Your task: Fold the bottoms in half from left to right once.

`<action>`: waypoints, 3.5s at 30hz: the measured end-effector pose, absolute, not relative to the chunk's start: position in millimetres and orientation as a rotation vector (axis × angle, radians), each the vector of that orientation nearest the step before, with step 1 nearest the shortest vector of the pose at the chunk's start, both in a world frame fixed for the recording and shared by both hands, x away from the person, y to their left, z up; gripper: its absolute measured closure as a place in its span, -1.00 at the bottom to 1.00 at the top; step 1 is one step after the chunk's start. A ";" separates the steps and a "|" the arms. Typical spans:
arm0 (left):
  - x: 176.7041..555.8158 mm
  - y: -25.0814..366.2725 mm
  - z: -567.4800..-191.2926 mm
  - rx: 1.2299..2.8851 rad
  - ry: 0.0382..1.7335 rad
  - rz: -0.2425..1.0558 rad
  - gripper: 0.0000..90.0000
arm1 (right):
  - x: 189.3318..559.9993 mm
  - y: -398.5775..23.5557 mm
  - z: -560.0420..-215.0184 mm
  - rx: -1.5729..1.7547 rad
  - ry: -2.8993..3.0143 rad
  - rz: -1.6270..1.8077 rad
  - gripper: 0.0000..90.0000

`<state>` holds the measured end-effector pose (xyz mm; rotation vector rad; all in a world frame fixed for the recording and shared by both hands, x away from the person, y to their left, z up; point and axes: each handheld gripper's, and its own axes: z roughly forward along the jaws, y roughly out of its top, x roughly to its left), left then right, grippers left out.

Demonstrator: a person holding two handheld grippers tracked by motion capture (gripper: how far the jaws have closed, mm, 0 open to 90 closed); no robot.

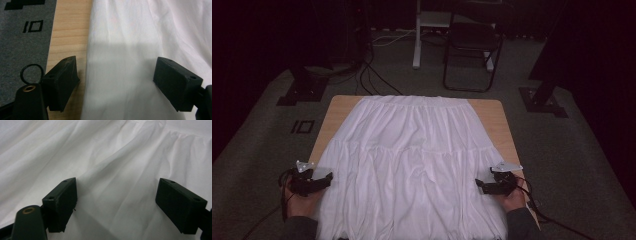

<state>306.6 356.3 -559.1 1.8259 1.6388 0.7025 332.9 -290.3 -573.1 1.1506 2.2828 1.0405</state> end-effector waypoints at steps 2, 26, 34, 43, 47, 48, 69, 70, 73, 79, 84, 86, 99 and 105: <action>305.9 356.2 -559.6 1.823 1.635 0.706 -0.56 | 332.8 -292.4 -573.2 1.153 2.279 1.041 -0.63; 297.8 400.8 -520.7 1.892 1.693 1.028 0.96 | 332.3 -302.0 -573.4 1.152 2.280 1.044 -0.63; 296.6 426.0 -502.5 1.798 1.799 1.131 0.96 | 331.6 -300.3 -573.4 1.165 2.269 1.039 -0.63; 268.9 361.8 -440.5 1.782 1.361 0.951 0.96 | 331.7 -300.3 -573.4 1.165 2.269 1.039 -0.63; 262.9 322.2 -411.7 1.808 1.165 0.889 0.96 | 331.7 -300.4 -573.4 1.165 2.269 1.039 -0.63; 262.3 310.5 -405.3 1.809 1.110 0.862 0.96 | 331.7 -300.3 -573.4 1.165 2.269 1.039 -0.63; 308.9 33.8 -461.5 2.081 0.481 0.216 0.95 | 331.7 -300.2 -573.4 1.164 2.268 1.037 -0.62; 312.2 31.3 -470.3 2.092 0.497 0.192 0.95 | 331.7 -300.2 -573.4 1.164 2.268 1.037 -0.62; 319.0 33.8 -490.7 2.128 0.550 0.166 0.46 | 330.5 -298.9 -572.1 1.188 2.255 1.033 -0.42; 309.4 72.7 -476.8 2.084 0.605 0.293 0.26 | 321.3 -288.9 -549.3 1.194 2.256 1.052 0.10; 300.7 135.5 -475.7 2.082 0.789 0.487 0.20 | 308.7 -243.9 -512.3 1.054 2.282 1.124 0.19; 299.1 145.8 -478.7 2.090 0.821 0.506 0.19 | 308.7 -227.2 -504.6 1.000 2.301 1.130 0.17; 302.0 229.9 -542.1 2.032 1.259 0.523 -0.04 | 334.0 -173.0 -521.2 0.998 2.458 1.125 0.09; 311.7 228.1 -551.5 2.020 1.255 0.414 -0.11 | 334.8 -166.4 -532.7 0.996 2.526 1.082 0.30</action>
